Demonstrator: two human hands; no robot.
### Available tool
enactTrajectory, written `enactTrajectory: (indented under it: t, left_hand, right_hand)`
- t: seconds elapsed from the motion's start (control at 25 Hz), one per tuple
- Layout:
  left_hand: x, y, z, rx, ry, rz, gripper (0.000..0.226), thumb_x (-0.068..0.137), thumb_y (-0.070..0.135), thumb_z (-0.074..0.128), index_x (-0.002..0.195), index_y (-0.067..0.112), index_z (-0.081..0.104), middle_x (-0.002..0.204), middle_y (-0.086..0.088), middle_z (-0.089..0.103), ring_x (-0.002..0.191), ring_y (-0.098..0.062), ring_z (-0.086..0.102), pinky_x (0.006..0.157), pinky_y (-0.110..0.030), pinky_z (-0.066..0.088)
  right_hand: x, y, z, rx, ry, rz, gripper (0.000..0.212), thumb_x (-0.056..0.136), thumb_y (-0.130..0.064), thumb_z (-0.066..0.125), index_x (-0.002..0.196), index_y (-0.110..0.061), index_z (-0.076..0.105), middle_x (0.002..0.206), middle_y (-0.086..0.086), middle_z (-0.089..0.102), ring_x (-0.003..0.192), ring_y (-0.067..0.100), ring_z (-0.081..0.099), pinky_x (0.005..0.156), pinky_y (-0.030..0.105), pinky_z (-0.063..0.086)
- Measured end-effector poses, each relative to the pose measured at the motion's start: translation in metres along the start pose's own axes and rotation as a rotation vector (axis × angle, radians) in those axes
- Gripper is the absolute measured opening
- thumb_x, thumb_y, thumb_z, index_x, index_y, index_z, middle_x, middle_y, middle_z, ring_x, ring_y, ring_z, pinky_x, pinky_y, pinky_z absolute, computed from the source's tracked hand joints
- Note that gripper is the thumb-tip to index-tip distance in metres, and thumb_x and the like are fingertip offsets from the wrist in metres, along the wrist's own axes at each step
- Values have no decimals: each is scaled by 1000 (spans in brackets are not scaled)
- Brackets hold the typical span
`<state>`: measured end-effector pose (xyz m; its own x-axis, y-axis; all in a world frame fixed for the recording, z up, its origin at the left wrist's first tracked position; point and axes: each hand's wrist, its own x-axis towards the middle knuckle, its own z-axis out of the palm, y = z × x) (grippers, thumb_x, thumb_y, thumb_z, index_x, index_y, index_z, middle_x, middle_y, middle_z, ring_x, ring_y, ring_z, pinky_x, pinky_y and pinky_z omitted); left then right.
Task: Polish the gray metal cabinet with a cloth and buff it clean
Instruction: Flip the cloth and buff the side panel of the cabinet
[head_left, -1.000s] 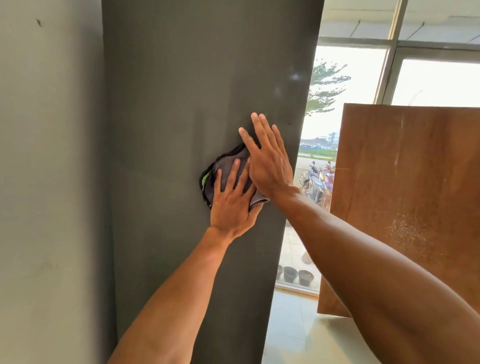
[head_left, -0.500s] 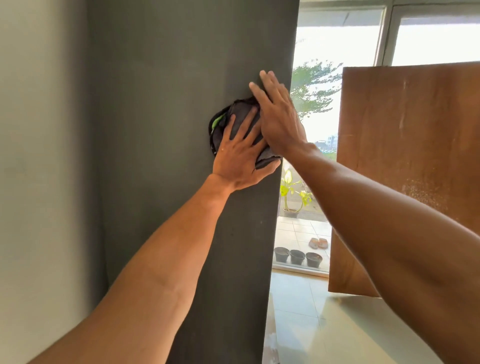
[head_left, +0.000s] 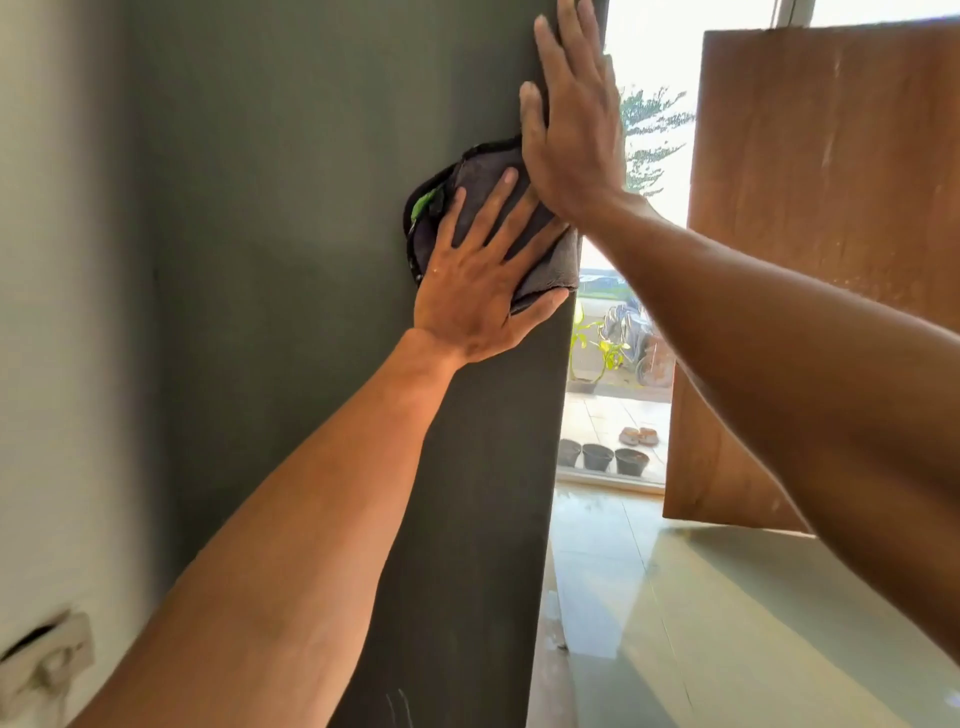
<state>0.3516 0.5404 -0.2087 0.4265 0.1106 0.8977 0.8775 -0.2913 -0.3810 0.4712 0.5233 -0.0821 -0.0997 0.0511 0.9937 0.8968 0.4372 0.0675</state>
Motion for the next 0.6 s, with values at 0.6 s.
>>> enactTrajectory:
  t: [0.6]
  left_hand:
    - [-223, 90, 40, -114, -104, -6, 75, 99, 68, 31, 164, 31, 18, 172, -4, 11, 159, -28, 7, 125, -59, 4]
  right_hand:
    - [-189, -10, 14, -125, -73, -52, 55, 100, -21, 34, 152, -5, 42, 160, 11, 37, 152, 27, 29, 126, 42, 13]
